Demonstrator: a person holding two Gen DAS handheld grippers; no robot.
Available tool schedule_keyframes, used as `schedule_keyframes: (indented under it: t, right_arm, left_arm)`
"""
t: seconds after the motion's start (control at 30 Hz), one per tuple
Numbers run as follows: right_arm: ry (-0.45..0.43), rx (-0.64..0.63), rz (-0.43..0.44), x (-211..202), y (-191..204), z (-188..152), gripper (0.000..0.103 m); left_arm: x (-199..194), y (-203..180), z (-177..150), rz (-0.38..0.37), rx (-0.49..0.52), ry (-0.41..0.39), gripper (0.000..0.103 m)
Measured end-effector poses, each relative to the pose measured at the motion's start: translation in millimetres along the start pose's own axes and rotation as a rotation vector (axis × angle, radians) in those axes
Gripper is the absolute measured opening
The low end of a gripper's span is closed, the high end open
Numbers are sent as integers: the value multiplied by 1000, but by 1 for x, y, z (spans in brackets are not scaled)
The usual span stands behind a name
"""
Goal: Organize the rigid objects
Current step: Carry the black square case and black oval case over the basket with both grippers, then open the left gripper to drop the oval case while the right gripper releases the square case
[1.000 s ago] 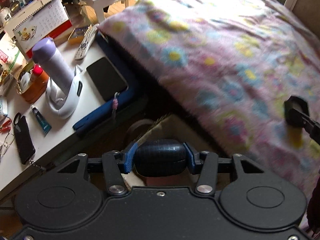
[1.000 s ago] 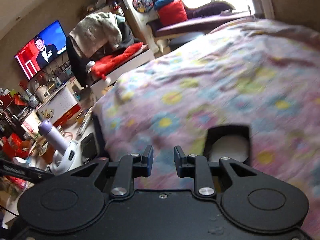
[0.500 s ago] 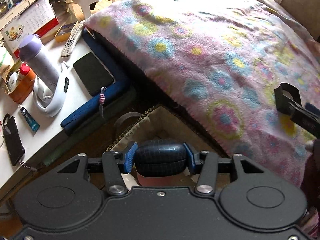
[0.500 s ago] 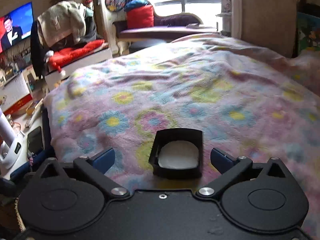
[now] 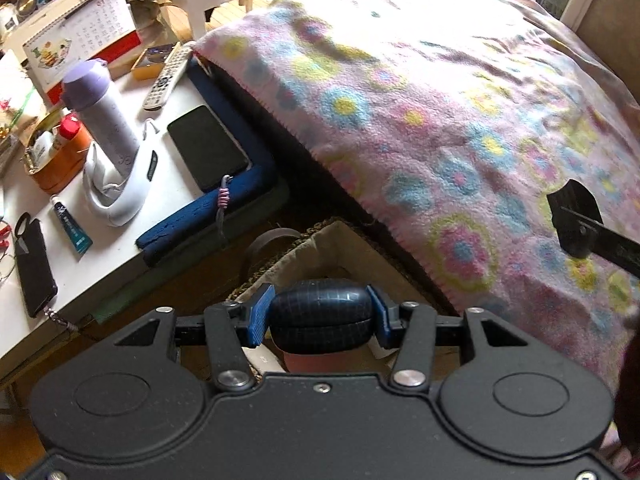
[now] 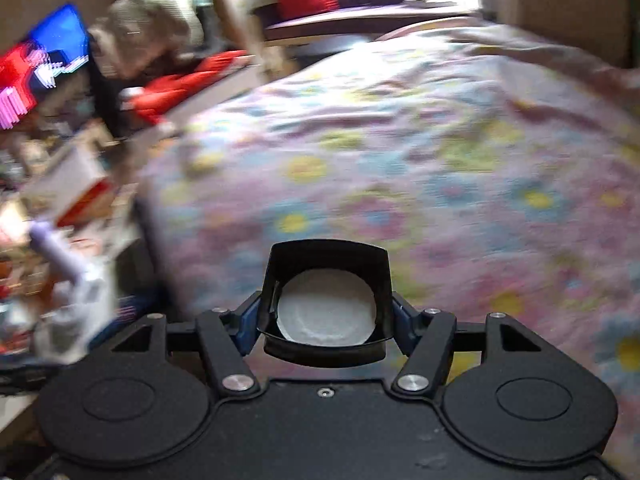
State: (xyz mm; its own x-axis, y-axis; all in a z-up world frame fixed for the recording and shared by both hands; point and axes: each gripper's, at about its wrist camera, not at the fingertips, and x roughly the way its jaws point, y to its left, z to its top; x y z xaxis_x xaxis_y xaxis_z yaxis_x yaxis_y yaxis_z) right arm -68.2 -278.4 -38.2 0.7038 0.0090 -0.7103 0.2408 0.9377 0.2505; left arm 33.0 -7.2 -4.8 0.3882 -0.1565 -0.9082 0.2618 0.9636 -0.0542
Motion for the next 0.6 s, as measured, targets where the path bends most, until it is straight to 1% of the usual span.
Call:
schedule_keyframes:
  t: [0.1,0.2,0.27,0.4,0.6]
  right_arm:
    - [40,-46,108,-11,28,-4,63]
    - [94,-107,173,-13,56,-14,63]
    - [126,-148,179,-14,70,-22,63]
    - [190,-228,165,-2,94,-37,63]
    - [261,-231,166,11,102,-49,63]
  left_arm:
    - [-1,8,0,-9,-33,-1,48]
    - [-1,16,0,-13,-73,1,48]
    - [0,20,0,-8,-91,5,48]
    - [5,26,0,14,-107,26,48]
    - [12,34,-3,23,-125,59,48]
